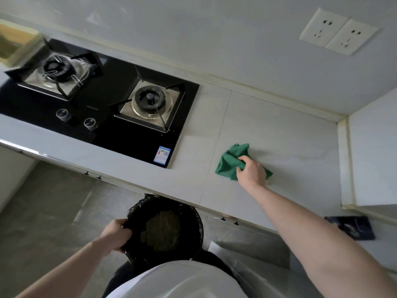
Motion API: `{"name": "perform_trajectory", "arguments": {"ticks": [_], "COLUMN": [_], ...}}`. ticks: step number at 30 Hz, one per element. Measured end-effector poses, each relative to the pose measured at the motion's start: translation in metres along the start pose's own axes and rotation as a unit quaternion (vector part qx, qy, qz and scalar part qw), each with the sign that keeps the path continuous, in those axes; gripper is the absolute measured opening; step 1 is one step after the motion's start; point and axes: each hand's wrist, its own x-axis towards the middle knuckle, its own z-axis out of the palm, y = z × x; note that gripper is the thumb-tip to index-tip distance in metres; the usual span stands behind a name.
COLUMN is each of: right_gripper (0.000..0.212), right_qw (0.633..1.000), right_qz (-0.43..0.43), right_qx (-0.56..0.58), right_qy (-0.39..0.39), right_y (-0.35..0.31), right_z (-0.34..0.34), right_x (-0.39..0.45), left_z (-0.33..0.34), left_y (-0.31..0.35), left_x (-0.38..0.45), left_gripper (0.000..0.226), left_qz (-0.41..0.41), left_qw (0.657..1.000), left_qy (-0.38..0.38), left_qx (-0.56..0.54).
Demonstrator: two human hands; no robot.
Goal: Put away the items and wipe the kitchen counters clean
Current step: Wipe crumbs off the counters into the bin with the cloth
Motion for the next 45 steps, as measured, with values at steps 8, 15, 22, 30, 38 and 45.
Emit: {"name": "perform_trajectory", "arguments": {"ticks": [8,15,22,30,38,45], "right_gripper": [0.029,0.027,0.027,0.041,0.047,0.049], "right_qw": [0.992,0.990,0.986,0.993,0.998,0.989], "right_qz": [-0.086,-0.018,0.079,0.107,0.024,-0.093], "right_qx": [0.090,0.076,0.062,0.029,-0.051,-0.106], "right_qy": [0.033,0.115,0.137,0.048,-0.002,-0.054], "right_y": [-0.057,-0.034,-0.004,0.000,-0.057,-0.095], "right_z": [0.004,-0.036,-0.052,-0.005,0.022,0.039], "right_x": [0.039,0.142,0.238,0.297,0.308,0.237], "left_z": [-0.005,-0.012,-0.020,-0.027,-0.031,-0.023], "left_y": [-0.006,-0.006,-0.003,-0.009,-0.005,0.001], "left_x": [-0.007,0.007,0.028,0.052,0.053,0.039], "left_gripper": [0.038,0.033,0.025,0.033,0.030,0.023], "left_qz": [-0.016,-0.016,-0.009,-0.009,-0.007,-0.007], "left_qw": [1.000,0.999,0.994,0.992,0.992,0.996], "left_qy": [0.011,0.026,0.034,0.014,0.017,0.019], "left_qx": [-0.008,0.017,0.105,0.126,0.121,0.087]}}
